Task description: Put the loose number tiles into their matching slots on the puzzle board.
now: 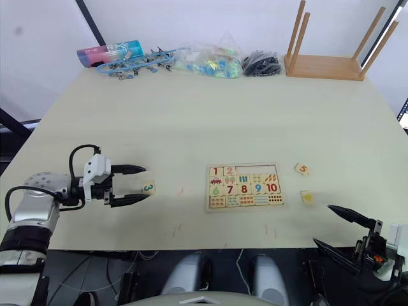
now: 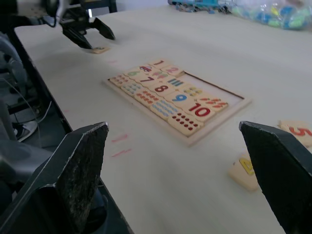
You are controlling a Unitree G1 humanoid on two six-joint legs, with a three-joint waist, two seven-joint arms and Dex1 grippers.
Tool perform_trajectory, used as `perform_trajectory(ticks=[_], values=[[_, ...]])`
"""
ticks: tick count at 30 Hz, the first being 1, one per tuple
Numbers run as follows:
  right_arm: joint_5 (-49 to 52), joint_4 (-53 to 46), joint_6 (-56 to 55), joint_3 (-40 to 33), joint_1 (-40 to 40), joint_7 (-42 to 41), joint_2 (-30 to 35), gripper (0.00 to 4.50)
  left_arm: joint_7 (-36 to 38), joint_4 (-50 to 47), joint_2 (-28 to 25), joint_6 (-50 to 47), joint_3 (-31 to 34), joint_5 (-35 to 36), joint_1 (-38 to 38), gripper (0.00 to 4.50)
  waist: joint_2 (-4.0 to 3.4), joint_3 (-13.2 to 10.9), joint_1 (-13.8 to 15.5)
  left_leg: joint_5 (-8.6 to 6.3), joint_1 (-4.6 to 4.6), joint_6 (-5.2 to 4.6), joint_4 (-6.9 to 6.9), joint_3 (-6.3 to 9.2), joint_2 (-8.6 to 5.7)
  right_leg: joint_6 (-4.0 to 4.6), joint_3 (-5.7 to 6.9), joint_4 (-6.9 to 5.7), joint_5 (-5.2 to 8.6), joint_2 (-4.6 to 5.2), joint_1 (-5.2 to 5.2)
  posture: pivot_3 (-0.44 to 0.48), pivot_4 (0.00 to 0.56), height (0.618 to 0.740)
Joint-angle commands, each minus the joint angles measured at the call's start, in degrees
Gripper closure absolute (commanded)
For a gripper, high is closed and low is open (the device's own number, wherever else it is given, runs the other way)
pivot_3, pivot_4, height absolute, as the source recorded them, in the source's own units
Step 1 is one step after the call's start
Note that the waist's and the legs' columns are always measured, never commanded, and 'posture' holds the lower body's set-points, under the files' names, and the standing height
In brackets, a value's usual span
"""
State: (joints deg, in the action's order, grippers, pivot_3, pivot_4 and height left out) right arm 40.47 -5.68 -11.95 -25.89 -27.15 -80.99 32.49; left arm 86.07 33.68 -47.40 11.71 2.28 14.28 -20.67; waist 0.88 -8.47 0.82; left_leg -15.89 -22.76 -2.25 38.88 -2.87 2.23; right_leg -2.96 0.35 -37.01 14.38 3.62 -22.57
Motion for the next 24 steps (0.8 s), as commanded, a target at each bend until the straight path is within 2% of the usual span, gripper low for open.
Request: perform_trajectory(ticks=[1, 11, 15, 17, 18, 20, 24], values=[[1.1, 0.3, -1.4, -1.6, 0.3, -1.3, 0.1, 0.00, 1.6, 2.8, 0.0, 3.2, -0.7, -1.2, -1.8, 0.05, 0.00, 0.0, 0.0, 0.00, 0.00, 0.00, 0.00, 0.00, 0.00, 0.00, 0.00, 0.00, 0.00, 0.00, 0.00, 0.000, 0.150, 0.737], [1.7, 2.9, -3.6, -2.4, 0.8, -3.4, -0.6, 0.00, 1.7, 3.9, 1.9, 3.8, -2.2, -2.0, -1.7, 0.05, -0.05, 0.0, 0.1, 0.01, 0.04, 0.00, 0.02, 0.02, 0.02, 0.00, -0.03, -0.05, 0.00, 0.03, 0.04, 0.000, 0.150, 0.737], [1.7, 3.7, -4.6, -2.4, 0.8, -4.1, -0.9, 0.00, 1.4, 2.0, 2.2, 3.2, -2.1, -1.5, -0.1, 1.75, -0.09, 0.1, 0.1, 0.00, 0.06, 0.00, 0.02, 0.01, 0.03, -0.01, -0.03, -0.05, -0.01, 0.03, 0.04, 0.000, 0.150, 0.737], [1.8, 4.0, -5.1, -2.4, 1.0, -4.4, -1.0, 0.00, 0.9, 1.3, 2.2, 2.8, -2.0, -1.4, 0.6, 2.84, -0.14, 0.1, 0.0, 0.00, 0.07, 0.00, 0.02, 0.01, 0.03, 0.00, -0.04, -0.07, -0.01, 0.03, 0.04, 0.000, 0.150, 0.737], [1.8, 4.1, -5.3, -2.4, 1.0, -4.5, -1.0, 0.00, 0.7, 1.0, 2.2, 2.6, -1.9, -1.3, 0.8, 2.99, -0.18, 0.1, 0.0, 0.00, 0.08, 0.00, 0.02, 0.01, 0.03, 0.00, -0.04, -0.07, 0.00, 0.03, 0.05, 0.000, 0.150, 0.737], [1.8, 4.3, -5.6, -2.4, 1.2, -4.6, -1.0, 0.00, 0.4, -1.0, 2.1, 1.9, -1.6, -0.7, 2.1, 2.99, -0.24, 0.2, 0.0, 0.00, 0.09, 0.00, 0.02, 0.00, 0.03, 0.00, -0.05, -0.07, -0.01, 0.03, 0.05, 0.000, 0.150, 0.737], [1.8, 4.7, -5.9, -2.4, 1.4, -4.9, -1.0, 0.00, -5.0, -11.8, 1.8, -5.6, 0.7, 1.9, 6.8, 2.99, -0.26, 0.2, 0.0, 0.00, 0.08, 0.00, 0.02, -0.01, 0.06, -0.01, -0.08, -0.07, -0.01, 0.07, 0.04, 0.000, 0.150, 0.737]])
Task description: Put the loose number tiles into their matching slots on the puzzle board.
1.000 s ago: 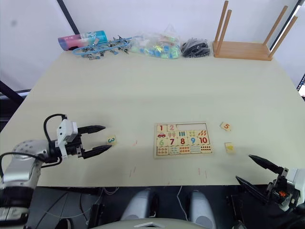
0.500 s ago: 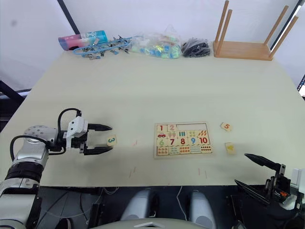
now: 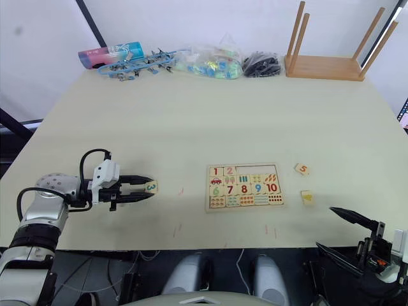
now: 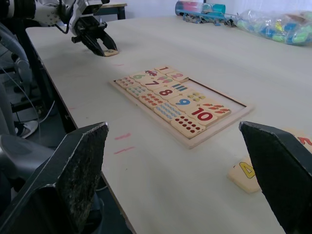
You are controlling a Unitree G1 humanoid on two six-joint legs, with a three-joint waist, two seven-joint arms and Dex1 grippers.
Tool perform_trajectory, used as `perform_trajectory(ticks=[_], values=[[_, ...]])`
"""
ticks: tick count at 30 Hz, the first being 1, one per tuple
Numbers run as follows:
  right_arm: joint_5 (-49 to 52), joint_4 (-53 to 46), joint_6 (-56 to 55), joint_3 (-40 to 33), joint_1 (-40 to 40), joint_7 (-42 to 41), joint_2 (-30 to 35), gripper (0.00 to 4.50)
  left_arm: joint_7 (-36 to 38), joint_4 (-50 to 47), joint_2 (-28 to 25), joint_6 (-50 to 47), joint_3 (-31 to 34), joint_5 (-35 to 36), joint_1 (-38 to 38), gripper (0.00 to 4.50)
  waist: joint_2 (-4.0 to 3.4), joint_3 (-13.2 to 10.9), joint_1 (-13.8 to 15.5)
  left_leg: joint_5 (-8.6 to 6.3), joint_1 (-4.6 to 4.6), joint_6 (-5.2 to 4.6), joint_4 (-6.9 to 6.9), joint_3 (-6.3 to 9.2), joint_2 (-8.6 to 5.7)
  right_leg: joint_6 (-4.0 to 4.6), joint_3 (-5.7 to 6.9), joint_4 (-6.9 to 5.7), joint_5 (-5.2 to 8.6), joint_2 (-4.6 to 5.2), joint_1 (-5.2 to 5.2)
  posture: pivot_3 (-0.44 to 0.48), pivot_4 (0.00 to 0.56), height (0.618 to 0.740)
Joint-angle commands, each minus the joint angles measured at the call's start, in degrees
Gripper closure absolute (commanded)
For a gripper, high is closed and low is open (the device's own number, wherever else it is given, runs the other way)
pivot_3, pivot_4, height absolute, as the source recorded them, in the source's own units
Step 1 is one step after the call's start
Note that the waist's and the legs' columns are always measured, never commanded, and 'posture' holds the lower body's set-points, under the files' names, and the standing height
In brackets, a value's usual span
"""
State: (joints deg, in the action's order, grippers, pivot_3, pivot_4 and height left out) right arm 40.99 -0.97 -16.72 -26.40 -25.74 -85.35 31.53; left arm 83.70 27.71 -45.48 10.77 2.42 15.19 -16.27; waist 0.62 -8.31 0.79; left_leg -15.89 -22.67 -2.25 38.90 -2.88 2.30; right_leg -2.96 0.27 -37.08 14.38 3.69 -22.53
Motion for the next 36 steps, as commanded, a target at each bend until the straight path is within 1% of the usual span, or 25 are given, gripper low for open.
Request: perform_trajectory(ticks=[1, 4, 7, 9, 11, 13, 16, 17, 19, 20, 22, 24, 27, 31, 33, 34, 36], values=[[1.3, 0.0, -1.1, -1.9, 0.0, -0.6, 0.0, 0.00, -3.8, -7.8, -0.2, -6.1, 1.0, 1.4, 3.2, 2.99, 0.01, 0.0, 0.0, 0.00, 0.00, 0.00, 0.00, 0.00, 0.00, 0.00, 0.00, 0.00, 0.00, 0.01, 0.00, 0.000, 0.150, 0.737], [1.4, 0.1, -1.3, -2.1, 0.1, -0.8, -0.2, 0.00, -13.7, -22.4, 0.7, -16.7, 3.1, 2.9, 9.3, 2.99, 0.01, 0.0, 0.0, 0.00, -0.01, 0.00, 0.00, 0.02, 0.01, 0.05, 0.01, 0.00, 0.03, 0.04, 0.00, 0.000, 0.150, 0.737], [1.6, 0.1, -1.3, -2.3, 0.0, -1.0, -0.3, 0.00, -25.9, -37.5, 3.1, -29.8, 5.8, 4.6, 15.1, 2.99, 0.02, 0.0, 0.1, 0.00, -0.02, 0.00, 0.00, 0.04, 0.01, 0.05, 0.04, 0.00, 0.03, 0.22, 0.00, 0.000, 0.150, 0.737], [1.7, 0.0, -1.2, -2.4, 0.1, -1.0, -0.2, 0.00, -34.3, -45.7, 6.1, -38.2, 7.5, 5.6, 18.1, 2.99, 0.03, 0.0, 0.0, 0.00, -0.04, 0.00, 0.00, 0.08, 0.02, 0.07, 0.05, 0.00, 0.03, 0.40, 0.01, 0.000, 0.150, 0.737], [1.9, -0.1, -0.8, -2.2, 0.4, -1.0, 0.0, 0.00, -45.1, -54.9, 11.8, -47.5, 8.1, 5.8, 20.8, 2.99, 0.01, 0.0, 0.0, 0.00, -0.03, 0.00, 0.00, 0.12, 0.03, 0.06, 0.01, 0.00, 0.03, 0.43, 0.03, 0.000, 0.150, 0.737], [2.0, -0.1, -0.5, -2.0, 0.7, -1.0, 0.2, 0.00, -52.7, -60.9, 16.0, -54.1, 7.7, 5.2, 21.8, 2.99, 0.02, 0.0, 0.1, 0.00, -0.02, 0.00, 0.00, 0.13, 0.02, 0.05, -0.06, 0.01, 0.02, 0.43, 0.04, 0.000, 0.150, 0.737], [2.1, 0.0, -0.1, -2.1, 0.9, -1.1, 0.5, 0.00, -60.2, -66.0, 20.0, -61.1, 7.1, 4.0, 21.7, 2.99, 0.03, 0.0, 0.1, 0.00, -0.02, 0.01, 0.00, 0.18, -0.01, 0.06, -0.05, 0.00, 0.02, 0.31, 0.06, 0.000, 0.150, 0.737], [2.1, 0.0, 0.0, -2.1, 1.0, -1.2, 0.6, 0.00, -62.1, -67.0, 20.8, -62.7, 6.9, 3.6, 21.6, 2.99, 0.02, 0.0, 0.1, 0.00, 0.01, 0.01, 0.00, 0.17, -0.02, 0.10, 0.02, -0.01, 0.05, 0.12, 0.06, 0.000, 0.150, 0.737], [2.2, 0.2, 0.2, -2.2, 1.3, -1.4, 0.9, 0.00, -66.9, -70.0, 24.3, -67.3, 6.3, 3.8, 21.6, 2.99, 0.02, 0.0, 0.1, 0.00, 0.01, 0.01, 0.00, 0.14, -0.04, 0.18, 0.02, 0.00, 0.09, 0.07, 0.06, 0.000, 0.150, 0.737], [2.3, 0.4, 0.4, -2.3, 1.5, -1.5, 1.1, 0.00, -69.8, -71.6, 27.0, -69.9, 6.2, 3.9, 21.5, 2.99, 0.04, 0.0, 0.1, 0.00, 0.01, 0.01, 0.00, 0.12, -0.05, 0.18, 0.01, 0.00, 0.09, 0.08, 0.06, 0.000, 0.150, 0.737], [2.3, 0.6, 0.6, -2.4, 1.8, -1.8, 1.4, 0.00, -75.6, -73.5, 31.5, -74.2, 5.3, 2.3, 20.6, 2.99, 0.06, 0.0, 0.1, 0.00, 0.00, 0.00, 0.01, 0.12, -0.11, 0.16, -0.01, 0.03, 0.08, 0.14, 0.08, 0.000, 0.150, 0.737], [2.2, 1.0, 0.5, -2.4, 1.9, -2.2, 1.5, 0.00, -79.7, -74.3, 34.1, -76.9, 3.9, 0.5, 19.6, 2.99, 0.07, 0.0, 0.2, 0.01, 0.01, 0.00, 0.01, 0.13, -0.11, 0.16, 0.01, 0.04, 0.08, 0.11, 0.08, 0.000, 0.150, 0.737], [1.7, 2.2, -0.6, -2.6, 2.1, -3.0, 1.5, 0.00, -83.2, -75.1, 36.1, -79.5, 2.8, -1.2, 19.5, 2.99, 0.08, 0.0, 0.1, 0.01, 0.01, 0.00, 0.01, 0.16, -0.12, 0.17, 0.00, 0.03, 0.09, 0.05, 0.10, 0.000, 0.150, 0.737], [1.5, 3.3, -1.7, -3.0, 2.2, -3.1, 1.1, 0.00, -84.7, -75.4, 37.3, -80.5, 2.3, -1.8, 19.7, 2.99, 0.06, 0.0, 0.0, 0.00, 0.02, 0.00, 0.01, 0.15, -0.10, 0.18, -0.04, 0.04, 0.09, 0.01, 0.09, 0.000, 0.150, 0.737], [1.6, 3.6, -2.0, -3.2, 2.0, -3.4, 0.9, 0.00, -84.6, -75.5, 37.3, -80.4, 2.2, -1.9, 20.0, 1.97, 0.06, 0.0, 0.0, 0.00, 0.03, 0.00, 0.01, 0.14, -0.10, 0.18, -0.05, 0.04, 0.09, 0.01, 0.09, 0.000, 0.150, 0.737], [1.6, 3.7, -2.2, -3.2, 1.9, -3.5, 0.8, 0.00, -84.4, -75.6, 37.2, -80.4, 2.2, -2.0, 20.2, 1.73, 0.06, 0.0, 0.0, 0.01, 0.04, 0.01, 0.01, 0.14, -0.10, 0.18, -0.05, 0.04, 0.09, 0.01, 0.09, 0.000, 0.150, 0.737], [1.7, 3.9, -2.4, -3.3, 1.8, -3.6, 0.8, 0.00, -84.1, -75.8, 37.2, -80.3, 2.2, -1.9, 20.4, 0.76, 0.05, 0.0, 0.0, 0.00, 0.04, 0.01, 0.01, 0.14, -0.10, 0.19, -0.06, 0.04, 0.09, 0.01, 0.09, 0.000, 0.150, 0.737]])
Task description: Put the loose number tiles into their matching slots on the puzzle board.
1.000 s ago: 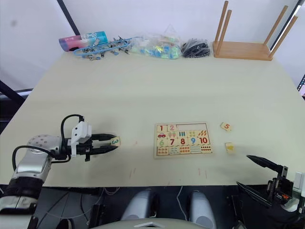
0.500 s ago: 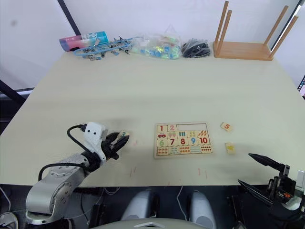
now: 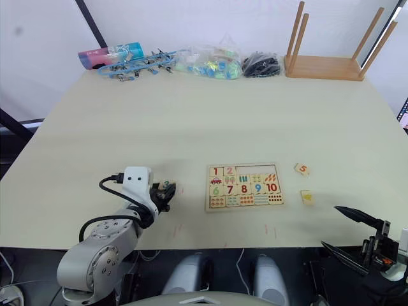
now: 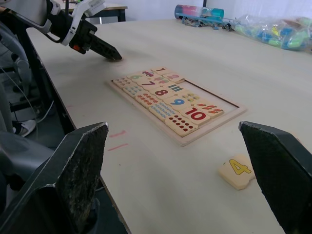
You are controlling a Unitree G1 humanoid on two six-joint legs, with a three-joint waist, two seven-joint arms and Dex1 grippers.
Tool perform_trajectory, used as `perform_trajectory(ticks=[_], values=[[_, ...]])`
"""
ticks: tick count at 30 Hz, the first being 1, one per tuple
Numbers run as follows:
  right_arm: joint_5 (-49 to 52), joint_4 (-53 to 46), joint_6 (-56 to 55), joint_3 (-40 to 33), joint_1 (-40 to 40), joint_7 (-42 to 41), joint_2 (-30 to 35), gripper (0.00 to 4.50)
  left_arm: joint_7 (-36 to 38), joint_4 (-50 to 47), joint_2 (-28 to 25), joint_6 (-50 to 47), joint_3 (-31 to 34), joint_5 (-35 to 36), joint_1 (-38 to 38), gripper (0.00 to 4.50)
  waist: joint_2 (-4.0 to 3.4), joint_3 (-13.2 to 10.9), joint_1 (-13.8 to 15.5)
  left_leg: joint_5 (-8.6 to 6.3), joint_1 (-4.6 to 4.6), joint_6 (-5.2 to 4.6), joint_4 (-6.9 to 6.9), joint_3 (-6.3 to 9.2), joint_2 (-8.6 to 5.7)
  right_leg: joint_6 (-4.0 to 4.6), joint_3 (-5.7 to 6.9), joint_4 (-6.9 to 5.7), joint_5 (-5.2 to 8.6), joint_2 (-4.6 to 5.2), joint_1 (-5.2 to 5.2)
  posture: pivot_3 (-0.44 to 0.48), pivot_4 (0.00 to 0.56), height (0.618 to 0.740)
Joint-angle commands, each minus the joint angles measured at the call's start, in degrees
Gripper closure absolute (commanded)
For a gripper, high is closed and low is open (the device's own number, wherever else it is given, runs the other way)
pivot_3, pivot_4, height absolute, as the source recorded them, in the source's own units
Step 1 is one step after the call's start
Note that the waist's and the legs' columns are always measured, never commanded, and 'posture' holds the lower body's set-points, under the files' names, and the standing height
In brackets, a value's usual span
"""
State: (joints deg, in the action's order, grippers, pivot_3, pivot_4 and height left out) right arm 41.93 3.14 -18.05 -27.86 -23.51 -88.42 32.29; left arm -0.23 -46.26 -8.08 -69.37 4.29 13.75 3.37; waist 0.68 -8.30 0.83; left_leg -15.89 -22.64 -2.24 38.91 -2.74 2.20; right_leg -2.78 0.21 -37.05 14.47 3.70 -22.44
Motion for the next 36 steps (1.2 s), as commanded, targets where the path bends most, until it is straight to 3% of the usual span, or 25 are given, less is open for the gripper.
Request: perform_trajectory(ticks=[1, 2, 6, 11, 21, 25, 28, 30, 36], values=[[0.7, -0.1, -1.1, -1.8, -0.4, -0.5, 0.0, 0.00, 0.6, -2.2, -0.3, 0.3, 0.5, 0.1, 0.9, 0.22, -0.01, 0.0, 0.0, 0.00, 0.00, 0.00, 0.00, 0.00, 0.00, 0.00, 0.00, 0.00, 0.00, 0.00, 0.00, 0.000, 0.150, 0.737], [0.7, -0.1, -1.2, -1.8, -0.4, -0.4, 0.0, 0.00, 1.3, -2.5, -0.4, 0.9, 0.8, 0.6, 1.0, 0.05, -0.01, 0.0, 0.0, 0.00, 0.00, 0.00, 0.00, 0.00, 0.00, 0.00, -0.01, 0.00, 0.00, 0.00, 0.00, 0.000, 0.150, 0.737], [0.8, -0.1, -1.4, -1.9, -0.6, -0.2, -0.1, 0.00, 5.3, -3.9, -2.6, 4.0, 2.1, 2.1, 1.9, 0.05, -0.01, 0.0, 0.0, 0.00, -0.01, 0.00, 0.00, 0.00, 0.01, 0.02, 0.00, 0.00, 0.01, 0.02, -0.01, 0.000, 0.150, 0.737], [0.8, -0.3, -1.2, -1.6, 0.1, 0.7, -0.2, 0.00, 17.1, -0.7, -11.4, 15.4, 4.0, 4.9, 4.1, 0.05, -0.04, 0.0, 0.0, 0.00, -0.02, 0.01, 0.00, 0.00, 0.03, 0.03, 0.01, 0.01, 0.01, 0.10, -0.03, 0.000, 0.150, 0.737], [0.5, -2.0, -1.1, -0.9, 0.0, 2.5, -1.1, 0.00, 47.5, 23.1, -29.4, 37.9, 6.2, 10.2, -4.8, 0.05, -0.07, 0.0, 0.0, 0.00, -0.05, 0.01, -0.01, -0.04, -0.01, 0.03, 0.11, 0.04, 0.01, 0.21, -0.04, 0.000, 0.150, 0.737], [0.2, -3.3, -1.2, -0.2, -0.1, 3.6, -2.0, 0.00, 70.3, 42.2, -37.2, 52.4, 1.5, 9.3, -13.9, 0.05, -0.07, 0.0, 0.0, 0.00, -0.04, 0.00, -0.02, -0.08, -0.01, 0.02, 0.10, 0.05, 0.01, 0.09, -0.06, 0.000, 0.150, 0.737], [0.0, -3.8, -1.2, 0.2, 0.0, 4.0, -2.3, 0.00, 83.1, 58.9, -38.9, 64.7, -1.7, 6.9, -23.9, 0.05, -0.06, 0.0, 0.2, 0.01, -0.05, 0.01, -0.01, -0.07, -0.04, 0.01, 0.13, 0.05, 0.00, -0.04, -0.07, 0.000, 0.150, 0.737], [-0.2, -3.7, -1.1, 0.5, 0.6, 4.3, -2.2, 0.00, 90.9, 68.5, -41.3, 73.9, -7.2, 7.0, -29.1, 0.05, -0.01, 0.0, 0.1, 0.01, -0.09, 0.00, -0.01, -0.11, -0.09, 0.00, 0.10, 0.08, -0.01, -0.11, -0.08, 0.000, 0.150, 0.737], [-0.4, -4.0, -0.8, 0.7, 1.6, 4.8, -2.0, 0.00, 92.7, 86.4, -45.0, 89.7, -23.9, 9.2, -39.7, 0.05, 0.03, -0.1, -0.1, 0.00, -0.12, -0.01, -0.01, -0.19, -0.07, -0.21, -0.03, 0.12, -0.11, -0.20, -0.13, 0.000, 0.150, 0.737]])
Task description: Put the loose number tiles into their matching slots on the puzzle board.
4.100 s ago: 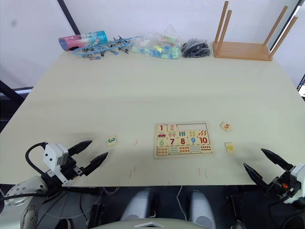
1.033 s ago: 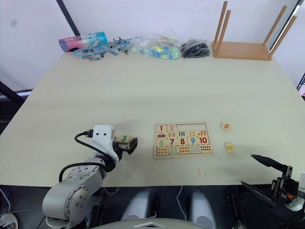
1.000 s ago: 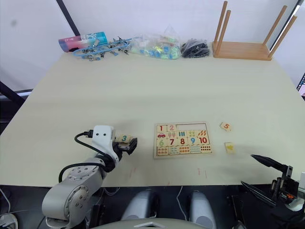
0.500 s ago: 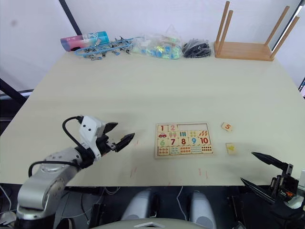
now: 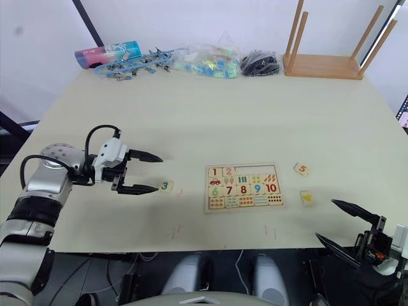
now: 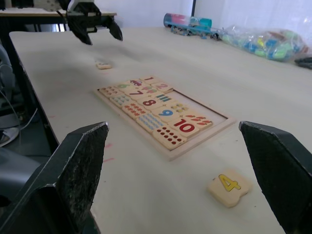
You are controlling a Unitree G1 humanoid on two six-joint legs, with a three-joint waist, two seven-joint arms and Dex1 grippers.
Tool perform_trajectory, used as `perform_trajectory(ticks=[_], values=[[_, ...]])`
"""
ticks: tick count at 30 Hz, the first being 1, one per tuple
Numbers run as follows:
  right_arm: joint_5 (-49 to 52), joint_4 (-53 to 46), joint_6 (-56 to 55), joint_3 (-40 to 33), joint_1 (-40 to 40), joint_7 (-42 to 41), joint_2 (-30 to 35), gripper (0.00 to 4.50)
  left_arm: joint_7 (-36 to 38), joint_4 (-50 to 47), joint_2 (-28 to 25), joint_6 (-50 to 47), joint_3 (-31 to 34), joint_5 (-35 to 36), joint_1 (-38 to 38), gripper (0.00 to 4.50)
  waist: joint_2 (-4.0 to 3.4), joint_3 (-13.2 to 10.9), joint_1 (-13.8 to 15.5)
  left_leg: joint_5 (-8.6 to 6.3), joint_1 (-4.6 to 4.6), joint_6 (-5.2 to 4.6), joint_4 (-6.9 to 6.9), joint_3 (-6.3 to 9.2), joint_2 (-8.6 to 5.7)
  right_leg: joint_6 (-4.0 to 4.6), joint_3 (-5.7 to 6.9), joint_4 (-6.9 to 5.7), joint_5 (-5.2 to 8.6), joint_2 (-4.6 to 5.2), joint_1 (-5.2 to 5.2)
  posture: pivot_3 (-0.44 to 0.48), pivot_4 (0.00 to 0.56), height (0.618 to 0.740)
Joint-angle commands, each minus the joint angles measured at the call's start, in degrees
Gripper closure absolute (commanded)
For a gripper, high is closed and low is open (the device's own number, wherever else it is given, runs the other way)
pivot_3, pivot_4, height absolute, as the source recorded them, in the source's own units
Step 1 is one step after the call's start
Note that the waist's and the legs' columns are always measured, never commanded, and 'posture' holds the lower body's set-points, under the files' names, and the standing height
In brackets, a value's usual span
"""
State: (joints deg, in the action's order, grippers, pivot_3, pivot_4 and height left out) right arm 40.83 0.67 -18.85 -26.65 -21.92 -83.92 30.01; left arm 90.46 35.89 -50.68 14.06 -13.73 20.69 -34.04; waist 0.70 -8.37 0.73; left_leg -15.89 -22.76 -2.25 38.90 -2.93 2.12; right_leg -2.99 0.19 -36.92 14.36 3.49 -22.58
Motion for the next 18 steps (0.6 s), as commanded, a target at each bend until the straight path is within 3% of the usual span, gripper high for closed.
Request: perform_trajectory(ticks=[1, 6, 17, 18], values=[[0.7, -1.8, 0.0, -0.6, 0.0, 0.4, 0.3, 0.00, 2.0, 6.2, -2.4, 7.9, -8.0, 2.8, -3.6, 0.05, 0.02, 0.0, 0.0, 0.00, -0.01, 0.00, 0.00, 0.01, 0.01, 0.00, -0.01, -0.01, 0.00, -0.01, 0.00, 0.000, 0.150, 0.737], [0.7, -3.1, -0.1, -0.7, -0.7, 1.2, 0.2, 0.00, 2.0, 12.6, -0.3, 12.9, -15.0, 4.6, -7.3, 0.05, 0.05, 0.0, 0.2, 0.00, -0.04, 0.00, 0.00, 0.04, 0.06, 0.01, 0.00, -0.03, 0.01, -0.03, 0.01, 0.000, 0.150, 0.737], [0.8, -4.6, 0.2, -1.1, -1.7, 2.3, 0.6, 0.00, 2.0, 16.9, 1.4, 14.8, -19.6, 6.1, -10.4, 0.05, 0.12, -0.1, 0.1, 0.00, -0.02, -0.01, 0.09, 0.05, 0.08, 0.01, -0.01, -0.14, 0.00, -0.02, 0.00, 0.000, 0.150, 0.737], [0.9, -4.7, 0.4, -1.1, -1.6, 2.4, 0.7, 0.00, 2.0, 17.0, 1.3, 14.1, -20.0, 6.6, -10.5, 0.27, 0.12, -0.1, 0.1, 0.00, -0.02, -0.01, 0.09, 0.04, 0.08, 0.01, -0.01, -0.14, 0.00, -0.02, 0.00, 0.000, 0.150, 0.737]])
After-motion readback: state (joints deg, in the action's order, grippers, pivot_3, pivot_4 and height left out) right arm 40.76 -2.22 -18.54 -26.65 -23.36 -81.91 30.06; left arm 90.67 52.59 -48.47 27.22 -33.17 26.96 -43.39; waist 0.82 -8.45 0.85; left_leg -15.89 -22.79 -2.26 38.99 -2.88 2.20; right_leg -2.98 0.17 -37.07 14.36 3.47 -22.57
